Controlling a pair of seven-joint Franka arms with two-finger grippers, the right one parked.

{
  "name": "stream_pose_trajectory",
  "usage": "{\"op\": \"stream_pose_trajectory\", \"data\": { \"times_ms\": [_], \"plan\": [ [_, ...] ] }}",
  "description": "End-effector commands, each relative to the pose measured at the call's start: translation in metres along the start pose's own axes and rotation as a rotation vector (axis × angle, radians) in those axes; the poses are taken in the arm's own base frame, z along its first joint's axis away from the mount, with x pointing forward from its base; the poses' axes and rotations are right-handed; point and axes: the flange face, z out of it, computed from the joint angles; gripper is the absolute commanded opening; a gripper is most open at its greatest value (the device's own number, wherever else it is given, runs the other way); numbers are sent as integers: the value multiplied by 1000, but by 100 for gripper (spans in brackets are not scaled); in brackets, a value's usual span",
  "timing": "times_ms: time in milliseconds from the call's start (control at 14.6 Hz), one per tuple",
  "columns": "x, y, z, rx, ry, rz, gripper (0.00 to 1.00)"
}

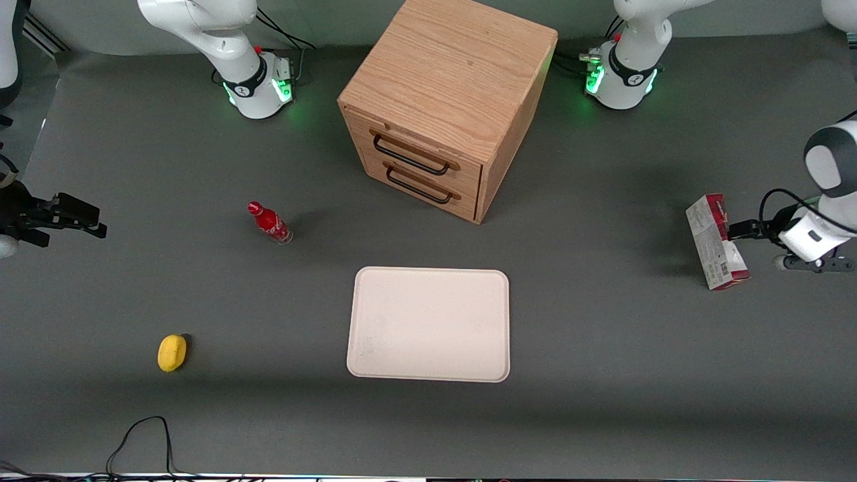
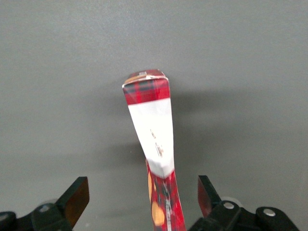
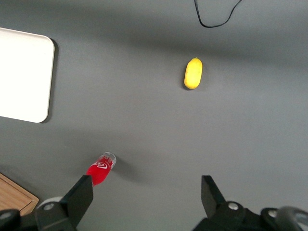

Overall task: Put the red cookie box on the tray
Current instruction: 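Lower the open left gripper over the cookie box's end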

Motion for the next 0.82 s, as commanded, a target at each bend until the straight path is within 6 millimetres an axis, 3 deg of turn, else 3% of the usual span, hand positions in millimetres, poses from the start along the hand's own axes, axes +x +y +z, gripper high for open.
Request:
{"op": "stream_pose_trajectory", "data": {
  "times_ms": [0, 274, 754],
  "plan": [
    [7, 0, 23, -2, 15, -18, 100],
    [13, 5, 44, -21, 17, -25, 100],
    [11, 11, 55, -28, 4, -21, 100]
  ]
}}
